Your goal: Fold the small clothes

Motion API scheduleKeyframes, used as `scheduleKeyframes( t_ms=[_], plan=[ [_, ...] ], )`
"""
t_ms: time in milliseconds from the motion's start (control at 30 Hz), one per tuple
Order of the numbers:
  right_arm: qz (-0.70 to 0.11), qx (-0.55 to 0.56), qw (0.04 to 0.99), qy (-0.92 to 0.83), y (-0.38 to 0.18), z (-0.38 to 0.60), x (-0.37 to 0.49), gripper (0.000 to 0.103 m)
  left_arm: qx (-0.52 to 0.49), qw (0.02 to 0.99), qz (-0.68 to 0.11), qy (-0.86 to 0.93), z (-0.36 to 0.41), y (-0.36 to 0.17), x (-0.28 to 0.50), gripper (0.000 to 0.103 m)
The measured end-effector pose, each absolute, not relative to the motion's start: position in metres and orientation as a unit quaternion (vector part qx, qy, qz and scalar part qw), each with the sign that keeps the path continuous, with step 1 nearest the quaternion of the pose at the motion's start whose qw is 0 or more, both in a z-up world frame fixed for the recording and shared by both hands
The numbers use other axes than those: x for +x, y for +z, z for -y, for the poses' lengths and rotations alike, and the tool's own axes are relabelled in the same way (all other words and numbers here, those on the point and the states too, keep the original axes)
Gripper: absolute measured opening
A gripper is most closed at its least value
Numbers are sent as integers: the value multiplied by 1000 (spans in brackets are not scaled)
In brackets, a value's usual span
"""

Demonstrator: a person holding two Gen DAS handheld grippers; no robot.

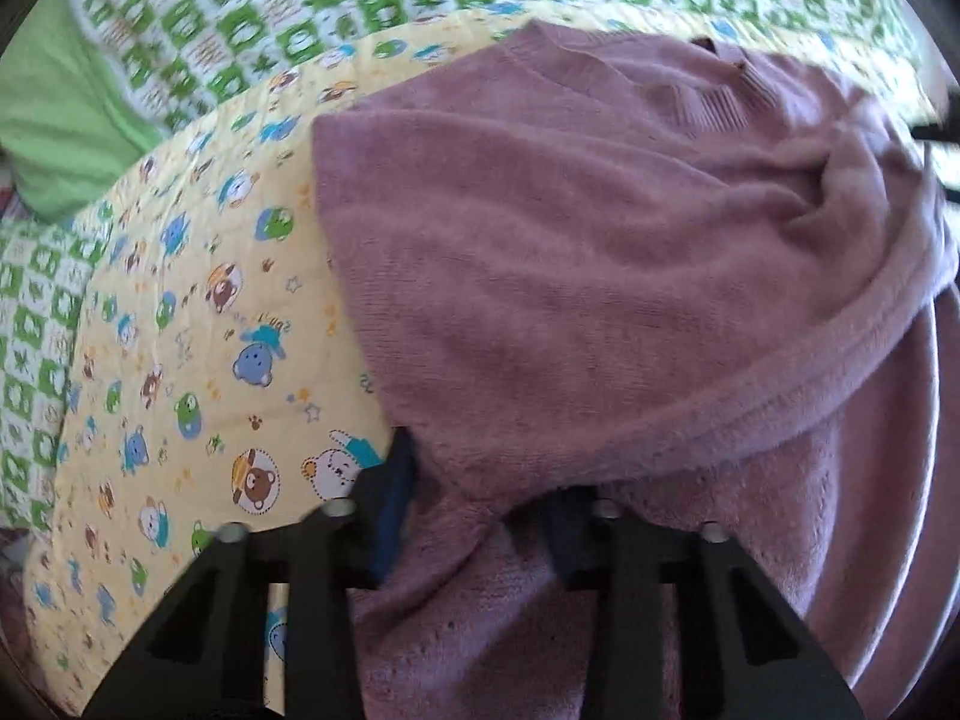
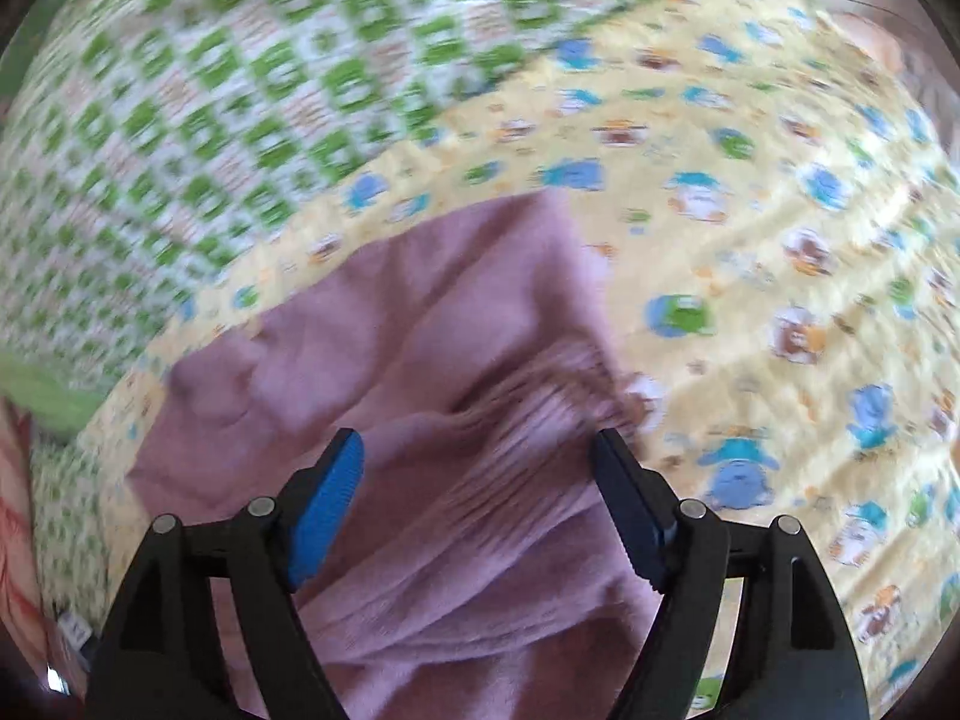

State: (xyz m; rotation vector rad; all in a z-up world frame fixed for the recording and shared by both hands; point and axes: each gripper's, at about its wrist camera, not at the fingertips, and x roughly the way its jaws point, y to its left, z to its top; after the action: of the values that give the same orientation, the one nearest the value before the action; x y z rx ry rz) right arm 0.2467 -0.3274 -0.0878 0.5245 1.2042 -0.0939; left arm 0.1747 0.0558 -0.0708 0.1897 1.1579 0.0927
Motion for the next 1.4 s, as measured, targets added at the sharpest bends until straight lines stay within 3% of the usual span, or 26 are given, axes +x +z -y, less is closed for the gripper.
scheduleKeyframes(
  t_ms=[100, 133, 167, 200, 233, 333, 433, 500, 567, 700, 833, 900, 967, 1067, 1133, 1167, 1400],
  plan=[
    [-554, 256, 790, -66, -91, 338, 241, 78, 68, 836, -542, 45, -65, -67, 173, 20],
    [-562, 268, 782, -38, -96, 336, 243, 68, 62, 838, -540, 48, -67, -66, 172, 16],
    [-574, 267, 774, -23, -101, 332, 246, 54, 44, 840, -537, 56, -73, -63, 172, 15],
    [-584, 265, 767, -10, -105, 328, 249, 19, 25, 843, -534, 62, -80, -58, 171, 14],
    [-586, 271, 764, 7, -105, 325, 252, 10, 13, 846, -529, 67, -82, -53, 170, 13],
    [-552, 271, 787, 52, -79, 315, 262, 10, -34, 864, -495, 89, -100, -28, 169, 13],
    [-460, 301, 827, 122, -19, 310, 268, 10, -115, 874, -459, 113, -125, -10, 164, 13],
    [-386, 305, 854, 169, 22, 307, 268, 10, -145, 869, -455, 128, -134, -15, 161, 13],
    [-378, 282, 866, 169, 32, 302, 267, 10, -145, 857, -479, 124, -132, -33, 166, 13],
    [-468, 266, 834, 121, -35, 310, 257, 10, -118, 841, -514, 124, -125, -57, 168, 20],
    [-545, 276, 788, 73, -103, 323, 231, 12, -133, 825, -536, 120, -137, -68, 165, 46],
    [-548, 275, 788, 61, -111, 328, 219, 12, -132, 825, -538, 112, -144, -65, 158, 51],
    [-548, 271, 789, 63, -112, 330, 216, 16, -133, 825, -540, 96, -147, -62, 146, 54],
    [-555, 256, 788, 67, -101, 334, 216, 30, -143, 825, -542, 72, -153, -52, 131, 54],
    [-554, 226, 799, 53, -86, 333, 216, 58, -152, 829, -536, 58, -158, -40, 125, 55],
    [-545, 205, 812, 36, -76, 335, 215, 63, -156, 830, -533, 53, -160, -35, 124, 56],
    [-506, 170, 842, 79, -39, 330, 233, 66, -214, 832, -511, 21, -174, -11, 178, 74]
  ],
)
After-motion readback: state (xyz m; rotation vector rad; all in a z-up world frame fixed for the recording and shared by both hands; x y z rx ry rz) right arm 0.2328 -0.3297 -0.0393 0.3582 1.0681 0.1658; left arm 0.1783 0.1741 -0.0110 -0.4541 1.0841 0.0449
